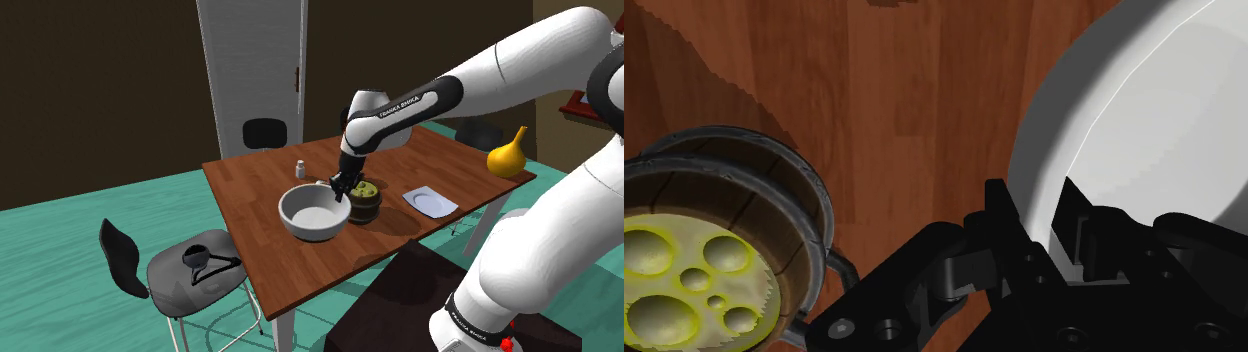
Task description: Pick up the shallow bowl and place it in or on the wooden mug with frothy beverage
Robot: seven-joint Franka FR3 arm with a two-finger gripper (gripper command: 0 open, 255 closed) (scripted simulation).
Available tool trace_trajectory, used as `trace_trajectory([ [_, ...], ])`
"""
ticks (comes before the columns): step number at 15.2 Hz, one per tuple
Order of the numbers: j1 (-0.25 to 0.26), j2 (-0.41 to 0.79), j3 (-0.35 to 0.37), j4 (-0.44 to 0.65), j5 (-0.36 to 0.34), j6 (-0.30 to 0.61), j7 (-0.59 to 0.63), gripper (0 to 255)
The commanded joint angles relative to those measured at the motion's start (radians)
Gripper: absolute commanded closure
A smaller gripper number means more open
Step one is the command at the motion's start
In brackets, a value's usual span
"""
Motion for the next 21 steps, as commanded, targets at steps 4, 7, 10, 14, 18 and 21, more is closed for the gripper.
trace_trajectory([
  [4,-0.005,-0.043,0.002,0.033,-0.013,-0.075,0.014,255],
  [7,-0.007,-0.064,0.004,0.057,-0.019,-0.119,0.022,255],
  [10,-0.028,-0.05,-0.031,0.093,-0.03,-0.146,-0.025,255],
  [14,-0.067,0.001,-0.098,0.164,-0.04,-0.176,-0.123,255],
  [18,-0.101,0.069,-0.161,0.253,-0.038,-0.209,-0.222,255],
  [21,-0.127,0.129,-0.205,0.331,-0.027,-0.237,-0.296,255],
])
